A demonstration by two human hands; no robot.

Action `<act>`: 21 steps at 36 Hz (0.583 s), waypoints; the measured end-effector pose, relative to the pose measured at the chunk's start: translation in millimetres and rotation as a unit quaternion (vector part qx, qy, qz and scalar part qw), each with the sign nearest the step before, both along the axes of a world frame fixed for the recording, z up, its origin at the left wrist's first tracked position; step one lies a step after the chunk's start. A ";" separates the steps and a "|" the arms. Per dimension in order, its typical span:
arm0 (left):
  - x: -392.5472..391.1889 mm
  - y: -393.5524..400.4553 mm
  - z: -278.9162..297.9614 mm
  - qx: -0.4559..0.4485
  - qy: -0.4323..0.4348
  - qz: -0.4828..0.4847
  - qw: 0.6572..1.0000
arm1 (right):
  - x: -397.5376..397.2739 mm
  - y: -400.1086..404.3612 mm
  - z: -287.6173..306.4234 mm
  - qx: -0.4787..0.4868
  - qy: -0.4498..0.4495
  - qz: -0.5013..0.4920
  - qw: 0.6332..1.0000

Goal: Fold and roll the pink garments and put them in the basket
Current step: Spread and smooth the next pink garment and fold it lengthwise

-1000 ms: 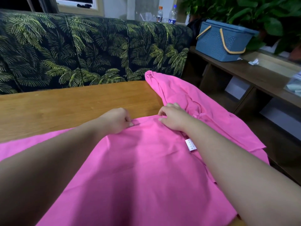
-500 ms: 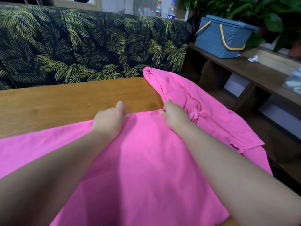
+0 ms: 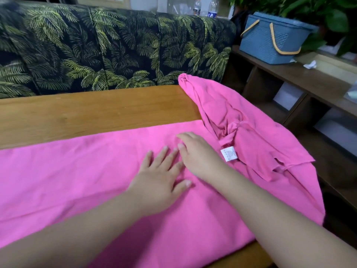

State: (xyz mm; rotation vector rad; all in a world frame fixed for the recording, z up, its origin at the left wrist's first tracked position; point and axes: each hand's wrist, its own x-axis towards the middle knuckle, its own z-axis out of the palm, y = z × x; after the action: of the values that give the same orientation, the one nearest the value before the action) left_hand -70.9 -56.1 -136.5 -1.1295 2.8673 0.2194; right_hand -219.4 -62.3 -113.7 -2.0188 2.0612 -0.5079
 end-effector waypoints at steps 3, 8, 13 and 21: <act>11.8 25.1 -1.9 -0.024 0.017 -0.041 0.999 | 0.3 40.7 2.5 0.028 -0.019 0.019 0.999; 22.6 68.9 -4.3 -0.040 0.050 -0.062 0.996 | -6.2 107.4 4.7 0.054 -0.012 0.042 0.998; 37.3 107.7 0.2 0.000 0.010 -0.073 0.997 | -20.1 170.1 -6.9 0.103 0.081 0.081 0.988; 61.5 122.5 0.7 -0.045 0.075 -0.119 0.989 | -28.7 218.1 -5.2 0.102 0.119 0.065 0.986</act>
State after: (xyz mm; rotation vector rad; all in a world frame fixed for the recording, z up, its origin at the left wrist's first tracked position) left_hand -9.5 66.4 -135.8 -0.8020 3.1410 0.1712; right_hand -248.2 155.7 -118.9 -2.1566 1.9935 -0.0299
